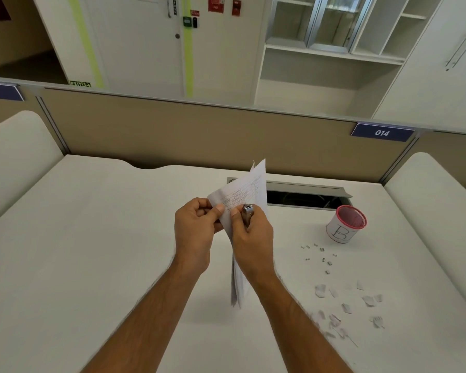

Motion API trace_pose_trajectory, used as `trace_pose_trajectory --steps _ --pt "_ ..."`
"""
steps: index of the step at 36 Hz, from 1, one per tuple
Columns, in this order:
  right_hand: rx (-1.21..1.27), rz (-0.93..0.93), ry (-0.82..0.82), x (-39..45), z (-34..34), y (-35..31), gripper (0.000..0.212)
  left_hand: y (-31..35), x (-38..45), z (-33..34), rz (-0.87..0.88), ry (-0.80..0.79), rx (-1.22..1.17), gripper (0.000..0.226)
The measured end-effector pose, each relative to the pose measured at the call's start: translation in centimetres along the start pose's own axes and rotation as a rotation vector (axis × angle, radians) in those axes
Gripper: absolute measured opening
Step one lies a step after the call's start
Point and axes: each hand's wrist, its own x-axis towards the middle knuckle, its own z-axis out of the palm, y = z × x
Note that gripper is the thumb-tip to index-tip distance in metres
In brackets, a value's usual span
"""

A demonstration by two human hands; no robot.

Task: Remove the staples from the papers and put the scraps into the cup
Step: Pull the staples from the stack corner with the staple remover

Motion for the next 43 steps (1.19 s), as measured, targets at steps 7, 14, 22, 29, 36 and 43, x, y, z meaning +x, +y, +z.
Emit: trace_pose_trajectory --steps 7,14,22,29,36,43 --pt "-0.136 -0.154 0.003 -0.1 -0.2 0.2 0.014 -0.3 0.1 0.2 -0.020 0.020 0.007 0.004" --pt "0.188 0.286 -0.083 1.3 -0.8 -0.4 0.033 -0.5 0.3 0.0 0.240 0.006 0.354 0.008" --pt "0.326 0.541 -0.213 2.7 -1.7 -0.2 0.022 -0.6 0.4 0.2 0.334 0.010 0.442 0.007" --pt "0.391 0.559 -0.248 3.0 -2.4 0.3 0.013 -1.3 1.6 -0.1 0.290 0.038 0.419 0.009" --pt "0.342 0.574 -0.175 3.8 -3.3 1.1 0.016 -1.0 2.6 -0.6 0.191 0.049 0.303 0.008" --pt "0.530 0.494 -0.073 5.2 -5.6 0.8 0.011 1.9 4.1 -0.4 0.149 -0.015 0.020 0.013"
